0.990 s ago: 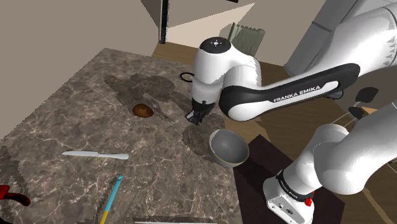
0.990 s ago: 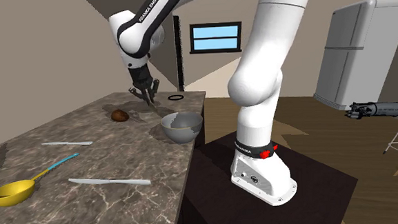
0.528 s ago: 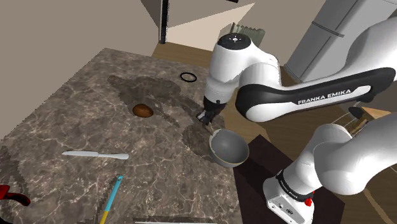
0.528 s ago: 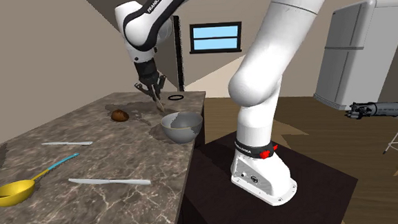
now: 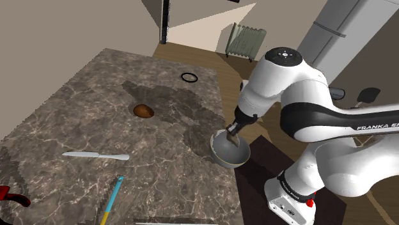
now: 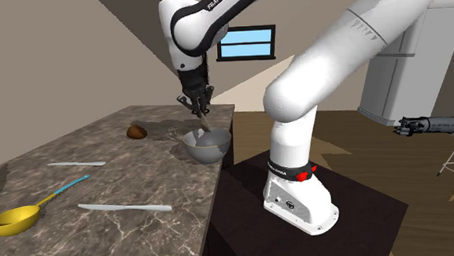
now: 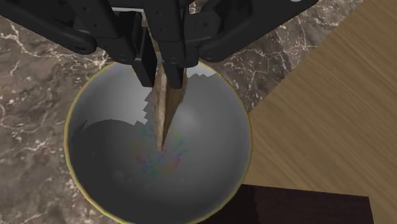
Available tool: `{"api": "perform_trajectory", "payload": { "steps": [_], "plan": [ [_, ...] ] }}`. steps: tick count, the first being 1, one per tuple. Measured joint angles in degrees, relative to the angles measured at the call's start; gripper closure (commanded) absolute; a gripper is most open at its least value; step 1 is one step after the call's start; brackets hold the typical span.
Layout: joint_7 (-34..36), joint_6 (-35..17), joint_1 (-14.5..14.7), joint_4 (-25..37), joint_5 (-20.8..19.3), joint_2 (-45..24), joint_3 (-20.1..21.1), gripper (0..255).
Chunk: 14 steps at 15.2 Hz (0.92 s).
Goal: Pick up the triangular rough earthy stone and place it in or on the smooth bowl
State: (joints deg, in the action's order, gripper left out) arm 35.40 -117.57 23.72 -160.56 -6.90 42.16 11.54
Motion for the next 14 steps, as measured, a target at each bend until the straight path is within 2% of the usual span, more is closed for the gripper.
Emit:
{"api": "perform_trajectory", "payload": {
  "steps": [2,4,14],
  "plan": [
    [-0.6,2.6,1.1,-3.2,0.6,5.7,-0.5,255],
    [-0.5,2.4,1.6,-5.4,1.0,7.8,-0.5,255],
    [1.5,-7.6,1.1,-11.0,0.6,3.1,0.6,255]
  ]
}}
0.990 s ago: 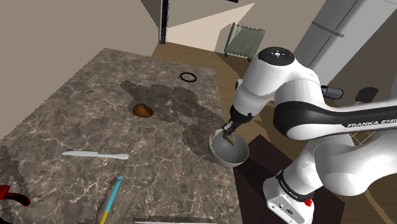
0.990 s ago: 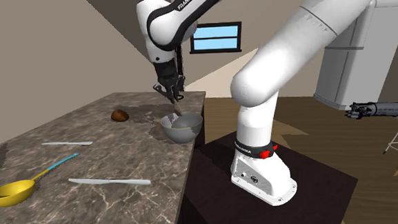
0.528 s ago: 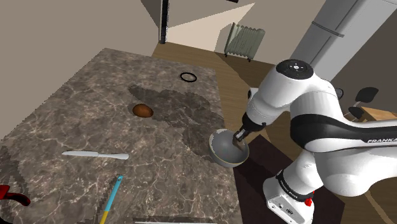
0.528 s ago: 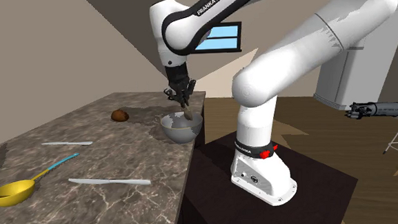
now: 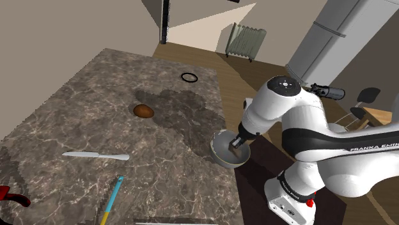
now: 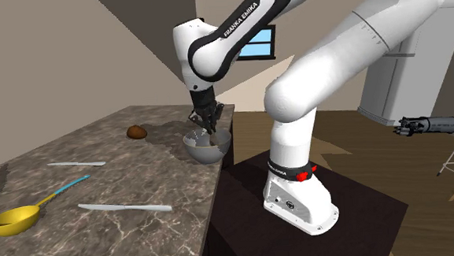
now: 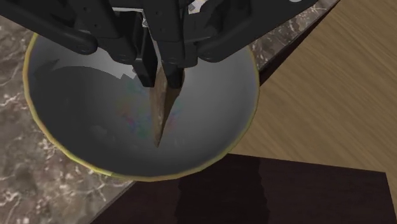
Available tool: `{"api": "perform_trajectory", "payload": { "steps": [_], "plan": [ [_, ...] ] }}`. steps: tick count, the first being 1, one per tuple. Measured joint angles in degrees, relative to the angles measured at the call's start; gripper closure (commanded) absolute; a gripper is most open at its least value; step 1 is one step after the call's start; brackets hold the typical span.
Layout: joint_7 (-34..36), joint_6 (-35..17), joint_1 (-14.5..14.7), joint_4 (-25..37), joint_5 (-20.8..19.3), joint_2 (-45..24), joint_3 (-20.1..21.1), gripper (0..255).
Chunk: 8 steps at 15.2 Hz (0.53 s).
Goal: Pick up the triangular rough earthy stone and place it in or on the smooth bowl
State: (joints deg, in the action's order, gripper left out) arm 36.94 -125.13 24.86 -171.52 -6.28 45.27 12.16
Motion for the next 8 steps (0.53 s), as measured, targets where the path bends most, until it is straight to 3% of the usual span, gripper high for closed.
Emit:
{"api": "perform_trajectory", "payload": {
  "steps": [8],
  "plan": [
    [0.9,-3.6,-0.2,-1.5,-0.2,-2.0,0.6,255]
  ]
}}
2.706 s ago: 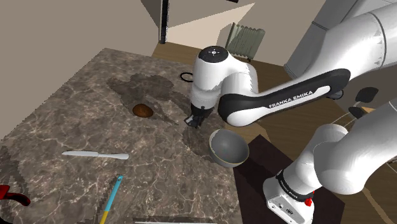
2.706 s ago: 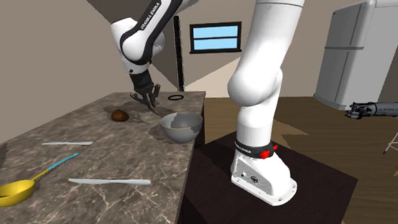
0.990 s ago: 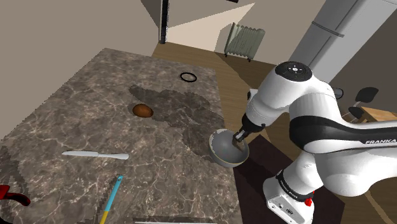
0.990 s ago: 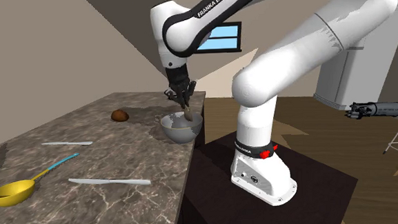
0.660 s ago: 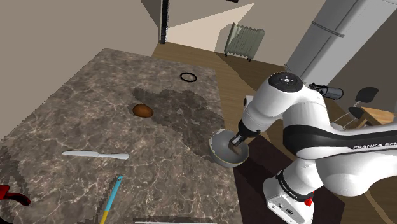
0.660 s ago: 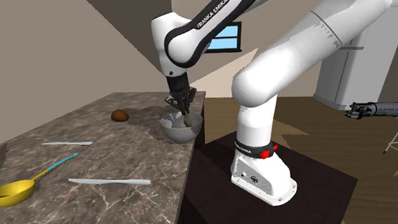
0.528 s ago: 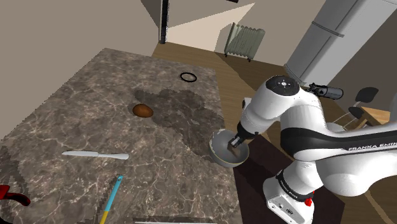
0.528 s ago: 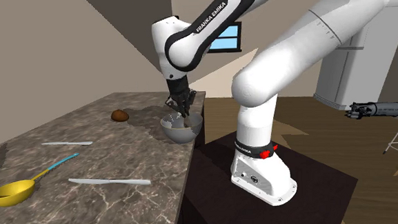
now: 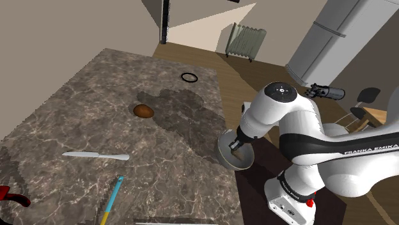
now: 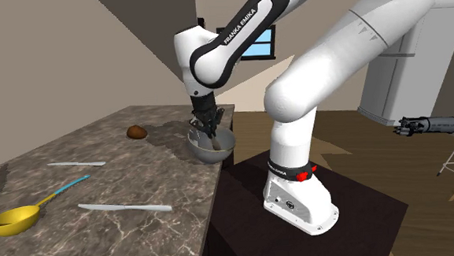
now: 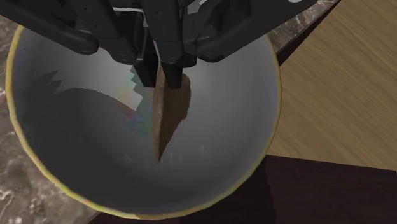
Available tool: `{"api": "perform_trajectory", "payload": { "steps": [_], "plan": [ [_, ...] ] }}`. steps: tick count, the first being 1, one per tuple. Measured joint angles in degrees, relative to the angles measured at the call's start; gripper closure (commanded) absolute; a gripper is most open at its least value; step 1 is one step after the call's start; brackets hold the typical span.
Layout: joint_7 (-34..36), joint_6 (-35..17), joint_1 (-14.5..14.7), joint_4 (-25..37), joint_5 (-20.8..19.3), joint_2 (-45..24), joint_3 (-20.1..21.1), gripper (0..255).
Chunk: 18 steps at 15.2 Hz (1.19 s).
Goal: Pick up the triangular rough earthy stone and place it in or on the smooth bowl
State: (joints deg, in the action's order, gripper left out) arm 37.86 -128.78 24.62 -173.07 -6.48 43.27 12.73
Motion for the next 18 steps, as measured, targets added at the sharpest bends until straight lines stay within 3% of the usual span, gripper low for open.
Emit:
{"api": "perform_trajectory", "payload": {
  "steps": [1,7,12,18],
  "plan": [
    [0.0,0.0,0.0,0.0,0.0,0.0,0.0,0],
    [0.0,0.0,0.0,-0.1,0.0,0.0,0.0,0],
    [-0.7,9.3,1.7,4.6,1.4,4.6,-0.2,0],
    [-0.7,10.4,2.0,4.9,1.6,5.3,-0.1,0]
  ]
}}
